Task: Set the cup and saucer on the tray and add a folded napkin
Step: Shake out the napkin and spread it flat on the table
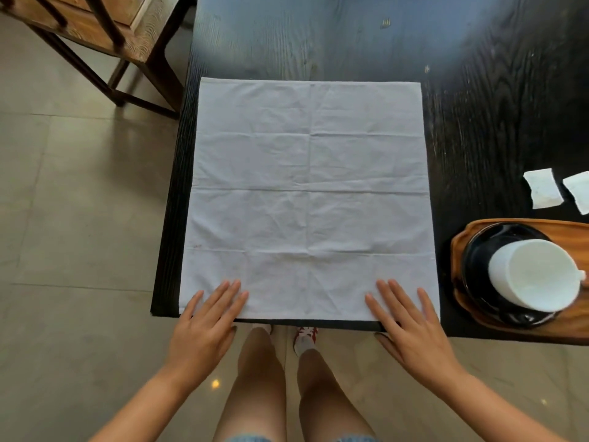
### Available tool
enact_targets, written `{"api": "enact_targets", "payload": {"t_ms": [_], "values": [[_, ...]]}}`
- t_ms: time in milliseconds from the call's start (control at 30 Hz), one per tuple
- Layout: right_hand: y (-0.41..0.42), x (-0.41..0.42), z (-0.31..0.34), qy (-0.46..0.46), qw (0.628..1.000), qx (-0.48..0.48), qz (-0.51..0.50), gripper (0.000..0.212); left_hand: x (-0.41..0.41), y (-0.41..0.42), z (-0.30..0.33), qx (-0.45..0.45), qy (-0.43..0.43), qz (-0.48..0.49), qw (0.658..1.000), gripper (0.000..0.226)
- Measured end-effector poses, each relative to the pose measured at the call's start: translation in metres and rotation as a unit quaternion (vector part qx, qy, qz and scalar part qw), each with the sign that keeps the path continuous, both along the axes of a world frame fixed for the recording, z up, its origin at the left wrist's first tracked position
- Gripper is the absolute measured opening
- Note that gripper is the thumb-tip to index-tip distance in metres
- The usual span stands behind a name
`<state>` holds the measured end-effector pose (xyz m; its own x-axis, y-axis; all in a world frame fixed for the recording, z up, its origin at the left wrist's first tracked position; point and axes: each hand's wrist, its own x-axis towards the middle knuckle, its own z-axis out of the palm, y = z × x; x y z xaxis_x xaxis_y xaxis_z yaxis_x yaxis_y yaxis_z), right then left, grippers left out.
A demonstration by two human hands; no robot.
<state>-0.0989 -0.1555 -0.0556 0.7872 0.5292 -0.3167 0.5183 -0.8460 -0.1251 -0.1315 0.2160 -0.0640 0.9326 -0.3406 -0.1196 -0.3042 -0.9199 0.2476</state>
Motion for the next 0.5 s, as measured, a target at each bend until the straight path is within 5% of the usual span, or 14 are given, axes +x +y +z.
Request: {"api": "enact_targets", "payload": {"t_ms": [133, 300, 500], "values": [[-0.008, -0.008, 0.001, -0.050, 0.998, 0.038, 0.014, 0.087, -0.014, 0.002, -0.001, -0.026, -0.091, 0.001, 0.996, 0.034], [-0.009, -0.002, 0.003, -0.086, 0.991, 0.103, 0.020, 0.032, -0.007, 0.003, 0.001, -0.085, -0.098, 0.011, 0.991, 0.035], [-0.015, 0.007, 0.014, -0.082, 0.986, 0.140, 0.030, 0.015, 0.013, 0.014, 0.013, -0.150, 0.016, 0.015, 0.988, 0.050]]}}
